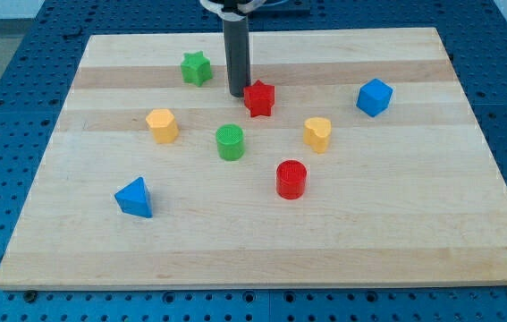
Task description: Move the red star to the top of red circle
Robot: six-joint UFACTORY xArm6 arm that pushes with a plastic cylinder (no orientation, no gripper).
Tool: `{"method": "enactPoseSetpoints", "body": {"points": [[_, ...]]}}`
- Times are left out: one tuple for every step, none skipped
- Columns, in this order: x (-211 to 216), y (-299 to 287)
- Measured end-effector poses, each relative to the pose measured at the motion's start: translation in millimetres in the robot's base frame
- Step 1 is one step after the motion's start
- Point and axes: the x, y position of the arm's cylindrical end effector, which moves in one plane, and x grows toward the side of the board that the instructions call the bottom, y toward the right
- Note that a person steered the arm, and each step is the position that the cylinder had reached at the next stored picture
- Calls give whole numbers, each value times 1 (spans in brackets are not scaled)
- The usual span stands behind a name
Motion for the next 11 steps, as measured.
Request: {"method": "enactPoseSetpoints", "body": {"points": [[0,-1],[1,2],[14,17],[24,39],[33,51],[29,53],[18,65],[17,87],[24,93],[39,93],[58,91]]}}
